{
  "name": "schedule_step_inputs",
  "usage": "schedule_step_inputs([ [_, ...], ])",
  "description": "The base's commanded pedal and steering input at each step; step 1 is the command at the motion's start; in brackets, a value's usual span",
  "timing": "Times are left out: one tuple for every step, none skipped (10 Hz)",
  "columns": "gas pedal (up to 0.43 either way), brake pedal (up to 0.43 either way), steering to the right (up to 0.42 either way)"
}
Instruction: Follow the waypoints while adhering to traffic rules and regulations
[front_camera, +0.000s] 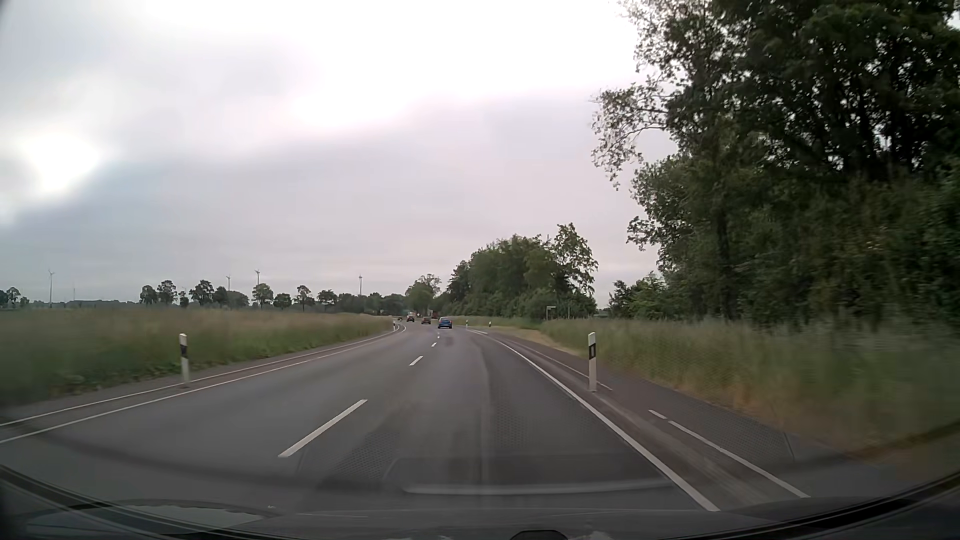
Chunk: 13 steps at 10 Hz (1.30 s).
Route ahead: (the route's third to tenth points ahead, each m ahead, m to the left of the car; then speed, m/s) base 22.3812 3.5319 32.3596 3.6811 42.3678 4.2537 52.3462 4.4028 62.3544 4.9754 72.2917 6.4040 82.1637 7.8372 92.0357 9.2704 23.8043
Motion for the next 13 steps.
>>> schedule_step_inputs([
  [0.248,0.000,-0.014],
  [0.240,0.000,-0.014],
  [0.240,0.000,-0.014],
  [0.240,0.000,-0.014],
  [0.220,0.000,-0.014],
  [0.177,0.000,-0.014],
  [0.047,0.000,-0.014],
  [0.000,0.000,-0.013],
  [0.000,0.000,-0.013],
  [0.000,0.000,-0.012],
  [0.000,0.000,-0.011],
  [0.220,0.000,-0.011],
  [0.220,0.000,-0.011],
])
